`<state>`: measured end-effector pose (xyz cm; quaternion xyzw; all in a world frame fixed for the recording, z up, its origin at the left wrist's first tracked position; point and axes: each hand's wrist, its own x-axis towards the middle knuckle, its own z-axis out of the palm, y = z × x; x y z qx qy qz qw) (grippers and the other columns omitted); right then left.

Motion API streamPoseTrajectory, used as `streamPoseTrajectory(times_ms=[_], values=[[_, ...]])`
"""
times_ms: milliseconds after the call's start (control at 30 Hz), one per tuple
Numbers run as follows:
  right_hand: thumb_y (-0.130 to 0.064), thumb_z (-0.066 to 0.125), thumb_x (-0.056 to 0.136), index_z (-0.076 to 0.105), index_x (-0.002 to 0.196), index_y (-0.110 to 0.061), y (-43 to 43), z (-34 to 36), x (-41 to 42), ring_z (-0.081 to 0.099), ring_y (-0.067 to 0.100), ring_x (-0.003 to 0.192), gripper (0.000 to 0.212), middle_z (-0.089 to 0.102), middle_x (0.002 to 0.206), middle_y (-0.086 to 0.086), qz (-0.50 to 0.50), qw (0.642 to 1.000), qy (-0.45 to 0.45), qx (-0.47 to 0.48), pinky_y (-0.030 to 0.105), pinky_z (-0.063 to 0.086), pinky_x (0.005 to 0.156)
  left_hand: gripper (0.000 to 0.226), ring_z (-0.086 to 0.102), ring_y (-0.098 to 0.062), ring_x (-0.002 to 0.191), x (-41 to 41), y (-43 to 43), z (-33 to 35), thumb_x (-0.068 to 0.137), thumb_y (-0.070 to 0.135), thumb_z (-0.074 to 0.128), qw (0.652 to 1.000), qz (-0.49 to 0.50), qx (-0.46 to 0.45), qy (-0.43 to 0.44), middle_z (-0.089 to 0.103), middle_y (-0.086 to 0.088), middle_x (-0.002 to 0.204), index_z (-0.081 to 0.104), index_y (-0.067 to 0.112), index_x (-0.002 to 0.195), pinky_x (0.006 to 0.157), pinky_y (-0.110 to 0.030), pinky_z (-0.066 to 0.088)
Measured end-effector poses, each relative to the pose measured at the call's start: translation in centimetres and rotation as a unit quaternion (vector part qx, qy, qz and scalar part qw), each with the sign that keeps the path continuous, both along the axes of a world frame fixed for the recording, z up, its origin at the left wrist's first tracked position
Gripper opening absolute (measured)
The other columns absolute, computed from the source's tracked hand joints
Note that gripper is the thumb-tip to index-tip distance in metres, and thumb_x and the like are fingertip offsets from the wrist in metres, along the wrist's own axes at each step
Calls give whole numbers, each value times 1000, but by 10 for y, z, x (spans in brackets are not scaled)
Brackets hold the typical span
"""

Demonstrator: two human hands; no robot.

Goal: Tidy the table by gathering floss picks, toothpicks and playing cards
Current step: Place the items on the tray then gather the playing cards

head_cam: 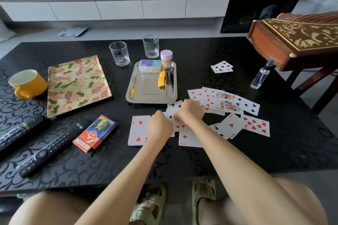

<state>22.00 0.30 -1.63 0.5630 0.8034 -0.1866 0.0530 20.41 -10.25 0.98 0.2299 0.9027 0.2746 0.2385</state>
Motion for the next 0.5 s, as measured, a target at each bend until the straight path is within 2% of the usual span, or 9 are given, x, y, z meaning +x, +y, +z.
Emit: streamPoseTrajectory(times_ms=[67,167,233,267,333,367,400,433,500], values=[[-26,71,76,53,121,-12,-1,1,1,64,24,96,50,65,106,7,1,999,0,-34,32,54,77,32,52,-27,88,4,0,-5,88,-2,37,999,28,36,-17,59,-17,114,48,-1,118,57,-25,34],[-22,67,80,57,103,-13,-11,1,5,63,21,85,27,63,91,4,16,997,28,-75,25,44,56,32,56,-34,102,7,-2,-14,88,-1,38,992,54,97,-59,59,-14,115,51,2,118,63,-27,37],[-22,65,84,57,105,-11,-22,1,10,61,22,85,26,63,96,5,9,994,77,-79,25,38,51,24,58,-31,93,8,-3,-17,89,1,39,984,69,135,-95,62,-8,101,56,9,104,62,-26,39],[-21,64,85,56,107,-10,-26,3,14,59,21,84,26,63,101,6,7,990,118,-80,24,35,50,21,57,-31,82,7,-4,-16,88,1,39,978,79,157,-112,61,-9,89,57,8,94,55,-22,37],[-17,63,87,56,108,-9,-30,6,31,56,16,80,24,65,107,4,19,972,224,-66,20,33,48,26,53,-27,68,8,-9,-11,81,-6,35,964,94,207,-138,56,-8,76,56,1,95,47,-11,32],[-16,62,88,56,109,-10,-32,9,44,57,13,81,23,65,109,2,29,958,279,-52,17,35,49,39,57,-22,77,10,-12,-8,81,-9,33,958,97,224,-149,60,-5,87,55,2,111,55,-7,36],[-15,61,89,56,111,-11,-33,10,58,59,11,85,23,65,110,-1,35,942,330,-40,13,37,52,53,58,-18,99,12,-14,-5,81,-11,32,954,97,236,-158,60,-2,109,48,8,128,71,-9,40],[-14,59,90,55,113,-11,-35,13,73,60,9,91,24,64,110,-3,36,923,381,-38,11,41,55,62,51,-14,118,14,-16,-6,82,-13,33,950,88,250,-165,54,0,128,40,14,137,83,-15,40],[-12,56,92,52,117,-13,-40,11,100,59,5,100,26,61,111,-6,36,881,465,-74,14,51,72,72,45,-9,125,23,-17,-8,81,-17,34,940,40,286,-180,49,4,138,33,21,142,84,-16,41]])
